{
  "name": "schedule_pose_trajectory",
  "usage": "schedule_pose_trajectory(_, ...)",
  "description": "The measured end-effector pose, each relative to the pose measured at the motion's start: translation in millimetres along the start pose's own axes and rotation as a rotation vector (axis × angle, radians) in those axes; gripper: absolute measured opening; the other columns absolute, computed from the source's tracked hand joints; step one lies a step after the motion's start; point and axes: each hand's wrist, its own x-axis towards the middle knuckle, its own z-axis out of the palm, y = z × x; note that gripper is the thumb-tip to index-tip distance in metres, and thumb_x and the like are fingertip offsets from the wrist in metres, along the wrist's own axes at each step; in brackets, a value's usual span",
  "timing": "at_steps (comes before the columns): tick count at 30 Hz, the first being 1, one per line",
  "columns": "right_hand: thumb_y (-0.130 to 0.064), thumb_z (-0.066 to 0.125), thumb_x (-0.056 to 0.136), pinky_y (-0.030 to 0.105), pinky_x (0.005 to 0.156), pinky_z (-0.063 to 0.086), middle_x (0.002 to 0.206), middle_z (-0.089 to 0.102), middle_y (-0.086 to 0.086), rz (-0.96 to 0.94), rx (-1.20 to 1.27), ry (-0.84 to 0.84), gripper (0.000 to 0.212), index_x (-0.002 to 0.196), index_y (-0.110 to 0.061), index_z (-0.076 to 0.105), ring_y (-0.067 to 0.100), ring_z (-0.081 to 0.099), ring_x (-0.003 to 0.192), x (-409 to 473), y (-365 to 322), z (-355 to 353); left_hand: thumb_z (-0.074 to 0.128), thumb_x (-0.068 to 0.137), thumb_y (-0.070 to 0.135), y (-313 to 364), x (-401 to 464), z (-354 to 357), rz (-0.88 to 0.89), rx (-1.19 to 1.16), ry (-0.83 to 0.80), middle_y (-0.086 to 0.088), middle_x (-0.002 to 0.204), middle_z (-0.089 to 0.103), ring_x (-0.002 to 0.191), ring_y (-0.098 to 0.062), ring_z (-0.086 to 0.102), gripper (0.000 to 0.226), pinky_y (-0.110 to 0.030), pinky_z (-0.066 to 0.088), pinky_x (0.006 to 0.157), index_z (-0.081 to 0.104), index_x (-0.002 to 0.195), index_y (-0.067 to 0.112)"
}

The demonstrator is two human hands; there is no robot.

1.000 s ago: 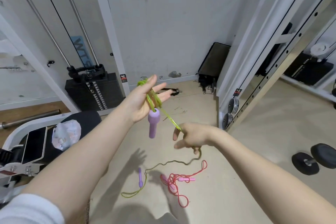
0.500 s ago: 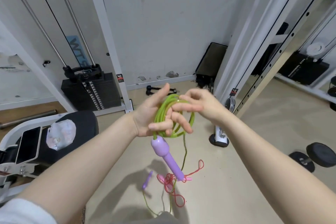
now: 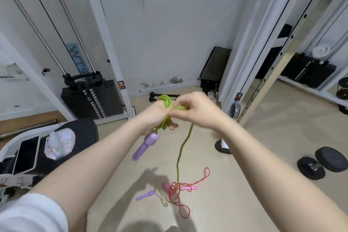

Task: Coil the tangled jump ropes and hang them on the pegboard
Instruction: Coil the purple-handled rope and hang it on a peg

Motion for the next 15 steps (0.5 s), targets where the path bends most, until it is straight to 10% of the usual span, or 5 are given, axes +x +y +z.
schedule_pose_trajectory(3, -0.028, 0.079, 0.071, 0.025, 0.053, 0.034, 0.049, 0.050, -0.007, 0.080, 0.162, 0.262, 0.031, 0.055, -0.020, 0.054, 0.007, 0.041, 0.050, -3, 18, -14, 0.006, 0.083, 0.074, 15, -15, 9, -0.119, -0.227, -0.217, -0.012, 0.047, 0.056, 0.028, -0.012, 0.032, 0.094, -0.028, 0.036, 0.051, 0.069, 0.081, 0.003)
schedule_pose_trajectory(5, -0.035, 0.078, 0.070, 0.028, 0.054, 0.030, 0.050, 0.041, -0.008, 0.083, 0.194, 0.320, 0.037, 0.055, -0.020, 0.047, 0.009, 0.036, 0.053, -6, 27, -15, 0.015, 0.074, 0.080, 19, -20, 3, -0.143, -0.366, -0.423, -0.007, 0.037, 0.045, 0.023, -0.008, 0.023, 0.099, -0.020, 0.036, 0.043, 0.066, 0.085, -0.003)
schedule_pose_trajectory(9, -0.034, 0.046, 0.096, 0.023, 0.062, 0.042, 0.072, 0.053, -0.001, 0.083, 0.473, -0.029, 0.027, 0.079, -0.016, 0.057, 0.006, 0.049, 0.064, -12, 33, 11, 0.062, 0.081, 0.053, 25, -27, 0, 0.106, -0.814, -0.900, -0.028, 0.084, 0.066, 0.033, -0.009, 0.038, 0.082, -0.024, 0.050, 0.060, 0.042, 0.128, -0.011)
schedule_pose_trajectory(12, -0.049, 0.029, 0.095, 0.021, 0.056, 0.040, 0.066, 0.049, 0.006, 0.246, 0.433, -0.254, 0.051, 0.083, -0.007, 0.055, 0.014, 0.048, 0.056, -26, 45, 32, 0.066, 0.082, 0.040, 38, -25, -7, 0.363, -0.937, -0.714, -0.018, 0.132, 0.054, 0.039, -0.005, 0.034, 0.067, -0.024, 0.050, 0.074, 0.043, 0.137, 0.009)
schedule_pose_trajectory(15, -0.029, 0.039, 0.100, 0.024, 0.051, 0.041, 0.065, 0.042, 0.004, 0.360, 0.277, -0.432, 0.027, 0.098, -0.004, 0.049, 0.014, 0.042, 0.050, -43, 57, 39, 0.071, 0.074, 0.036, 41, -20, -19, 0.325, -0.840, -0.077, -0.014, 0.133, 0.055, 0.035, -0.002, 0.034, 0.052, -0.018, 0.053, 0.066, 0.052, 0.115, 0.011)
